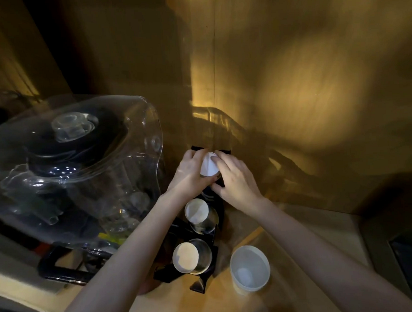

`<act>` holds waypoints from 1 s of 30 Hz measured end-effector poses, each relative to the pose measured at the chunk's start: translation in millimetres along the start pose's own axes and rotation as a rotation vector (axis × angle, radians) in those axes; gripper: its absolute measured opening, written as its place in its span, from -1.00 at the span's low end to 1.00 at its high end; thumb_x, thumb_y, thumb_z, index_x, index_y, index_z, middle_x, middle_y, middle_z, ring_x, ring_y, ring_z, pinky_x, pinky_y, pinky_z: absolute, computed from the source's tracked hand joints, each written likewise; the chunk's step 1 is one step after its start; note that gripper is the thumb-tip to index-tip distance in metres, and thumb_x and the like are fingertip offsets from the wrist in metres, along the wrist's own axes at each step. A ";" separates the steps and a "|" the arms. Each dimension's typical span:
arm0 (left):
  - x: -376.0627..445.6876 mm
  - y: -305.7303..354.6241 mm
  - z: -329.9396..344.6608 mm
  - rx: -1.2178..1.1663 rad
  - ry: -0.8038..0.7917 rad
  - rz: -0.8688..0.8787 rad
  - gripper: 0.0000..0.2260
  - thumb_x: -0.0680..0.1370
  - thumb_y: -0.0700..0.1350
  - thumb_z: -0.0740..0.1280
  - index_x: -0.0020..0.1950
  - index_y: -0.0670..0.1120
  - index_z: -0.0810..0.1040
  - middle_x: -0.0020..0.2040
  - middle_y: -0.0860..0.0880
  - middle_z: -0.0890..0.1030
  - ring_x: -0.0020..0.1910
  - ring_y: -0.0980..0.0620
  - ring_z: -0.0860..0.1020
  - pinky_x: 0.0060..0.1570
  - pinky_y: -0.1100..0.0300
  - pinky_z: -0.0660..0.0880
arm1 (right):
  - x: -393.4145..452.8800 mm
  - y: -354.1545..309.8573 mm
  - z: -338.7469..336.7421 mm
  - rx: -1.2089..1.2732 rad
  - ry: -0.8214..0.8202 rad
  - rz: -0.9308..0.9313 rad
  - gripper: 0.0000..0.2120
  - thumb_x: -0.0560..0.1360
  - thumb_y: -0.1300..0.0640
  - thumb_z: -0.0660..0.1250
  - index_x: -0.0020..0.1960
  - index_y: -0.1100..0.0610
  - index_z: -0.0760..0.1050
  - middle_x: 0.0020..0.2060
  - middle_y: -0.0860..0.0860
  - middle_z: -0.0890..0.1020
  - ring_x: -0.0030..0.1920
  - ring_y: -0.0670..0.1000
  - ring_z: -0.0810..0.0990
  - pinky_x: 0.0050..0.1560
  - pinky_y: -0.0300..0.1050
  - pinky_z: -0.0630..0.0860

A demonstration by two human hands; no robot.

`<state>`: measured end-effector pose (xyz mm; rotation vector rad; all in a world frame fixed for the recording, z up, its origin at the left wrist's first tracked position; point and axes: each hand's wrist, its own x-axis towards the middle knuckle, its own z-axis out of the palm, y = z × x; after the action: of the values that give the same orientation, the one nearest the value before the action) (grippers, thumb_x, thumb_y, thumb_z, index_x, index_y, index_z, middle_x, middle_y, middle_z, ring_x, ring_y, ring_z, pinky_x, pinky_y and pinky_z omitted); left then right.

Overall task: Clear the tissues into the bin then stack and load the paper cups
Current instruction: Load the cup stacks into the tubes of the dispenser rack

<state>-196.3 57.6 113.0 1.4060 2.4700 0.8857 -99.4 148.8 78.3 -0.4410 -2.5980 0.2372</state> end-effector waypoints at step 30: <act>-102.6 -0.5 78.5 0.340 0.146 0.280 -0.82 0.45 -0.10 0.29 -0.02 -0.15 0.55 0.03 -0.16 0.60 0.04 -0.15 0.55 -0.06 0.00 0.56 | -139.1 39.7 -4.5 -0.079 -0.697 0.444 -0.63 0.52 -0.07 0.16 0.17 0.16 0.47 0.06 0.18 0.62 0.10 0.21 0.56 0.05 0.03 0.53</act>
<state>-108.3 5.0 34.3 1.8988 2.6724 0.6540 28.5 137.5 11.4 -1.1369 -3.1501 0.5137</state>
